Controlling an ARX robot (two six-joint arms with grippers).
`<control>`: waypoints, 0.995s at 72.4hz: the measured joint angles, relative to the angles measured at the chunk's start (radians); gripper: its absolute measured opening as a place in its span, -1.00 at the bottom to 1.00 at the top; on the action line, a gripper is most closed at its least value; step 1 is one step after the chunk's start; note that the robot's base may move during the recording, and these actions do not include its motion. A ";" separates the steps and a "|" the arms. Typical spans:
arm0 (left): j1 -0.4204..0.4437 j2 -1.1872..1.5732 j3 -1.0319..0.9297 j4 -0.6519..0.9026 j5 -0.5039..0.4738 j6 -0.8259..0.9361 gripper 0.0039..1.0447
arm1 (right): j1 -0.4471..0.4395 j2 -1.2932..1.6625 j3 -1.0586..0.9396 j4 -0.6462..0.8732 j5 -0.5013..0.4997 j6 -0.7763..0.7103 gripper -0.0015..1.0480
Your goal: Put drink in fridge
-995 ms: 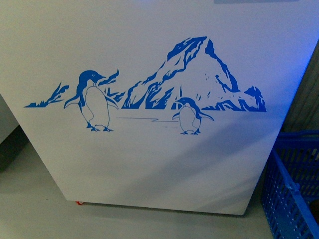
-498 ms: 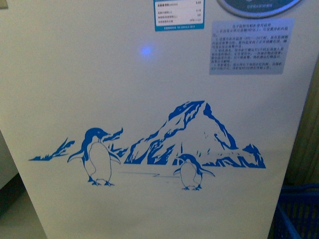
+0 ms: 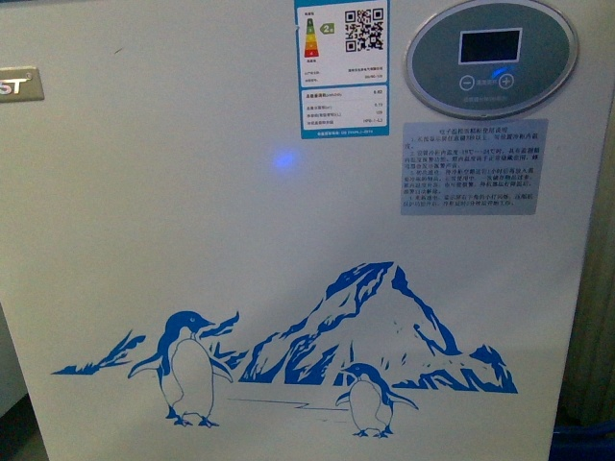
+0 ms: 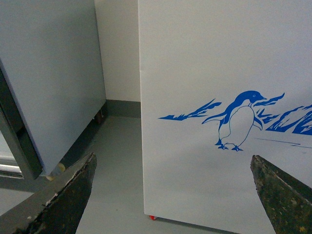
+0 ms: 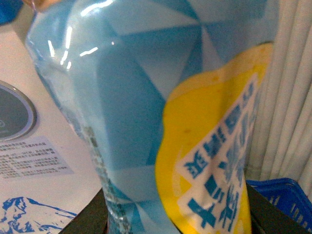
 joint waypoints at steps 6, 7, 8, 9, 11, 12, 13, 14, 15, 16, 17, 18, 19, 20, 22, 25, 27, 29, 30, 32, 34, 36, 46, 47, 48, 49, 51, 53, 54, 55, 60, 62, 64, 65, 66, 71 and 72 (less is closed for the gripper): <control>0.000 0.000 0.000 0.000 0.000 0.000 0.85 | 0.013 -0.068 -0.003 -0.033 0.007 -0.001 -0.20; 0.000 0.000 0.000 0.000 0.000 0.000 0.85 | 0.013 -0.087 -0.003 -0.041 0.006 -0.002 -0.20; 0.000 0.000 0.000 0.000 0.000 0.000 0.85 | 0.013 -0.106 -0.003 -0.050 0.002 -0.002 -0.20; 0.000 0.000 0.000 0.000 0.000 0.000 0.85 | 0.010 -0.124 -0.003 -0.060 -0.007 -0.002 -0.20; 0.000 0.000 0.000 0.000 0.000 0.000 0.85 | -0.007 -0.157 -0.003 -0.082 -0.040 -0.002 -0.20; 0.000 0.000 0.000 0.000 0.000 0.000 0.85 | -0.014 -0.164 -0.003 -0.089 -0.049 -0.002 -0.20; 0.000 0.000 0.000 0.000 0.000 0.000 0.85 | -0.027 -0.178 -0.003 -0.101 -0.069 -0.002 -0.20; 0.000 0.000 0.000 0.000 0.000 0.000 0.85 | -0.045 -0.191 -0.003 -0.115 -0.085 0.000 -0.20; 0.000 0.000 0.000 0.000 0.000 0.000 0.85 | -0.064 -0.203 -0.003 -0.128 -0.109 0.003 -0.20; 0.000 0.000 0.000 0.000 0.000 0.000 0.85 | -0.075 -0.209 -0.003 -0.134 -0.127 0.005 -0.20; 0.000 0.000 0.000 0.000 0.000 0.000 0.85 | -0.086 -0.215 -0.003 -0.140 -0.137 0.007 -0.20; 0.000 0.000 0.000 0.000 0.000 0.000 0.85 | -0.097 -0.220 -0.003 -0.144 -0.150 0.009 -0.20; 0.000 0.000 0.000 0.000 0.000 0.000 0.85 | -0.108 -0.224 -0.003 -0.147 -0.159 0.012 -0.20; 0.000 0.000 0.000 0.000 0.000 0.000 0.85 | -0.119 -0.227 -0.004 -0.150 -0.169 0.014 -0.20; 0.000 0.000 0.000 0.000 0.000 0.000 0.85 | -0.148 -0.238 -0.005 -0.153 -0.196 0.027 -0.20; 0.000 0.000 0.000 0.000 0.000 0.000 0.85 | -0.172 -0.249 -0.007 -0.151 -0.214 0.039 -0.20; 0.000 0.000 0.000 0.000 0.000 0.000 0.85 | -0.182 -0.256 -0.010 -0.147 -0.222 0.043 -0.20; 0.000 0.000 0.000 0.000 0.000 0.000 0.85 | -0.193 -0.264 -0.017 -0.136 -0.240 0.050 -0.20; 0.000 0.000 0.000 0.000 0.000 0.000 0.85 | -0.197 -0.266 -0.019 -0.133 -0.248 0.052 -0.20; 0.000 0.000 0.000 0.000 0.000 0.000 0.85 | -0.206 -0.269 -0.026 -0.129 -0.268 0.057 -0.20; 0.000 0.000 0.000 0.000 0.000 0.000 0.85 | -0.220 -0.273 -0.036 -0.126 -0.304 0.061 -0.20; 0.000 0.000 0.000 0.000 0.000 0.000 0.85 | -0.230 -0.273 -0.044 -0.126 -0.327 0.062 -0.20; 0.000 0.000 0.000 0.000 0.000 0.000 0.85 | -0.244 -0.278 -0.080 -0.131 -0.362 0.064 -0.20; 0.000 0.000 0.000 0.000 0.000 0.000 0.85 | -0.242 -0.278 -0.082 -0.131 -0.361 0.063 -0.20; 0.000 0.000 0.000 0.000 0.000 0.000 0.85 | -0.237 -0.278 -0.083 -0.131 -0.354 0.063 -0.20; 0.000 0.000 0.000 0.000 0.000 0.000 0.85 | -0.233 -0.278 -0.084 -0.132 -0.343 0.063 -0.20; 0.000 0.000 0.000 0.000 0.000 0.000 0.85 | -0.224 -0.278 -0.085 -0.134 -0.323 0.064 -0.20; 0.000 0.000 0.000 0.000 0.000 0.000 0.85 | -0.214 -0.279 -0.085 -0.137 -0.303 0.064 -0.20; 0.000 0.000 0.000 0.000 0.000 0.000 0.85 | -0.202 -0.280 -0.085 -0.138 -0.285 0.064 -0.20; 0.000 0.000 0.000 0.000 0.000 0.000 0.85 | -0.193 -0.280 -0.085 -0.139 -0.278 0.063 -0.20; 0.000 0.000 0.000 0.000 0.000 0.000 0.85 | -0.127 -0.277 -0.086 -0.134 -0.217 0.059 -0.21; 0.000 0.000 0.000 0.000 0.000 0.000 0.85 | -0.099 -0.275 -0.086 -0.129 -0.197 0.058 -0.21; 0.000 0.000 0.000 0.000 0.000 0.000 0.85 | -0.070 -0.272 -0.087 -0.123 -0.178 0.056 -0.21; 0.000 0.000 0.000 0.000 0.000 0.000 0.85 | -0.056 -0.270 -0.087 -0.119 -0.168 0.054 -0.21; 0.000 0.000 0.000 0.000 0.000 0.000 0.85 | -0.040 -0.270 -0.087 -0.114 -0.158 0.052 -0.21; 0.000 0.000 0.000 0.000 0.000 0.000 0.85 | 0.090 -0.262 -0.095 -0.079 -0.054 0.044 -0.21; 0.000 0.000 0.000 0.000 0.000 0.000 0.85 | 0.116 -0.262 -0.098 -0.076 -0.031 0.042 -0.21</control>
